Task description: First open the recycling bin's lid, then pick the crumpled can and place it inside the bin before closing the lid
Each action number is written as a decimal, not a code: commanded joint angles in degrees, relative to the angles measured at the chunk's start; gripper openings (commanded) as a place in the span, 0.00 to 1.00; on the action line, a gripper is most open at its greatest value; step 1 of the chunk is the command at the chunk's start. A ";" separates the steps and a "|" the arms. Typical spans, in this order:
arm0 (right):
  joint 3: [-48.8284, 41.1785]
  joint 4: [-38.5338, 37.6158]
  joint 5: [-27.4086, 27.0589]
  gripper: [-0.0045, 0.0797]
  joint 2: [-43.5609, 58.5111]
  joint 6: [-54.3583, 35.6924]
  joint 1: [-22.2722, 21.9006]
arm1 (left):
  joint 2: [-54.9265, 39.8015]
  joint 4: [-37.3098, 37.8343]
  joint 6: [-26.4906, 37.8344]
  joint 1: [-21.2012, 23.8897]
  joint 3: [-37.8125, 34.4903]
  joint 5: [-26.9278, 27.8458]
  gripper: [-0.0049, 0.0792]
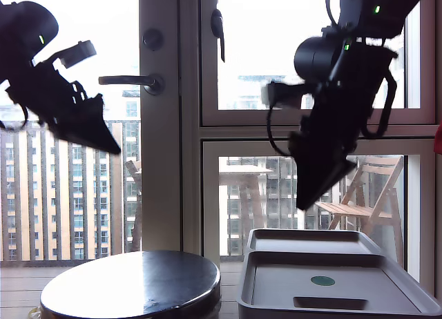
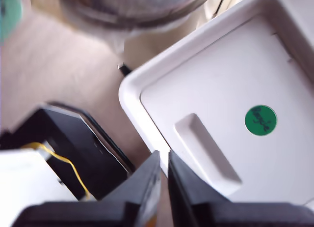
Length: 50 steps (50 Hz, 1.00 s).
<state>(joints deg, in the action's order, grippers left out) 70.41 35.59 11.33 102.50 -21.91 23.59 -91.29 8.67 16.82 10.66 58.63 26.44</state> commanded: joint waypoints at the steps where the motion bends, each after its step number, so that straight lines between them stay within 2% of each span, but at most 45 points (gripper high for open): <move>1: 0.57 0.35 0.17 0.04 -0.31 5.25 -0.46 | 1.33 1.46 -1.16 -0.28 -0.15 0.50 0.04; 7: 0.57 1.33 0.96 0.04 -1.18 10.69 -1.09 | 4.15 4.50 -2.01 -0.55 -0.15 0.28 0.04; 12: 0.57 -1.16 0.85 0.04 -2.89 12.90 -1.42 | 6.34 6.69 -2.10 -0.92 -0.15 -0.24 0.04; 22: 0.52 -7.30 -7.58 0.04 -10.64 17.46 -1.77 | 10.78 8.41 -2.89 -2.32 -0.55 -2.25 0.04; 27: 0.04 -7.76 -9.05 0.04 -14.80 17.42 -2.80 | 12.44 8.26 -3.58 -4.07 -1.62 -2.34 0.04; 38: -6.03 -11.56 -12.98 0.04 -25.27 17.44 -4.24 | 17.31 3.61 -6.49 -8.37 -9.18 -2.43 0.04; 50: -16.04 -16.13 -15.21 0.04 -38.03 17.68 -4.11 | 26.67 -2.84 -8.94 -9.01 -18.93 -3.41 0.04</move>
<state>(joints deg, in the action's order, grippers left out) 56.84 20.71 -3.36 66.98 -4.51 19.22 -67.51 7.81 8.78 1.48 41.54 23.38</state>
